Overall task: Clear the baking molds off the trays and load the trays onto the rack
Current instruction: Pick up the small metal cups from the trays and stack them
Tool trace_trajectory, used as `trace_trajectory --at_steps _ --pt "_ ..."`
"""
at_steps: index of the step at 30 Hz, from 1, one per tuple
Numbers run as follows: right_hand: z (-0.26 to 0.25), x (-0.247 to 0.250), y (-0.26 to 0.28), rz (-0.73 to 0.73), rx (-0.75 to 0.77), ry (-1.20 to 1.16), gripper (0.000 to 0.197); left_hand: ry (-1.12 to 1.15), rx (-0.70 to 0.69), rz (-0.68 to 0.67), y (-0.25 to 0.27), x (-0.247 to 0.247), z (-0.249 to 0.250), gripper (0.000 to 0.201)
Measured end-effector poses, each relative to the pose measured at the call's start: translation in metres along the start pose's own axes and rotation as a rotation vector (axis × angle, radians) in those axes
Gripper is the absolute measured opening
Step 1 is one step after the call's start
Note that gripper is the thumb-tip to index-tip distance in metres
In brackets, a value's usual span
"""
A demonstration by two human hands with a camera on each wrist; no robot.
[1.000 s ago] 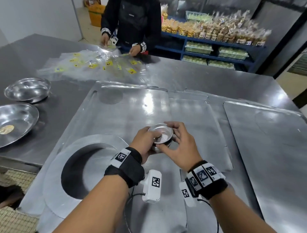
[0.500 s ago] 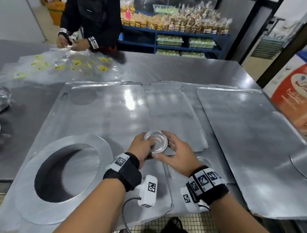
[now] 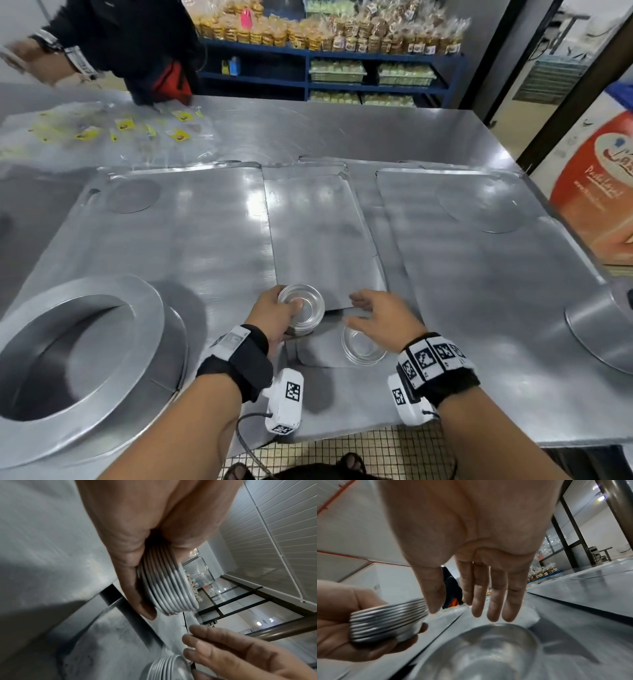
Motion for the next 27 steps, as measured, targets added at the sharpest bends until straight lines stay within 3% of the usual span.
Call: trace_trajectory --at_steps 5,9,14,18,27 --pt "0.033 0.002 0.001 -0.070 -0.098 0.161 0.052 -0.029 0.007 0.066 0.002 -0.014 -0.011 0.016" --pt "0.044 -0.003 0.003 -0.103 -0.122 0.177 0.022 -0.028 0.007 0.092 0.004 -0.022 -0.018 0.018" --pt "0.049 -0.003 0.005 -0.108 -0.150 0.127 0.006 -0.015 -0.003 0.125 0.007 -0.029 -0.029 0.018" --pt "0.054 -0.006 0.007 -0.114 -0.235 -0.086 0.024 0.031 0.016 0.151 0.008 -0.034 -0.034 0.017" --pt "0.075 -0.001 -0.001 -0.092 -0.347 -0.388 0.032 0.156 0.090 0.219 0.004 -0.057 -0.030 0.030"
Point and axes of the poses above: each hand's wrist, its own y-axis away from the middle knuckle, its own x-axis out of the back of the hand, z = x × y, the point moved 6 cm from there along -y, towards the middle knuckle, and after that the axes turned 8 degrees about z, right-handed, at the moved point
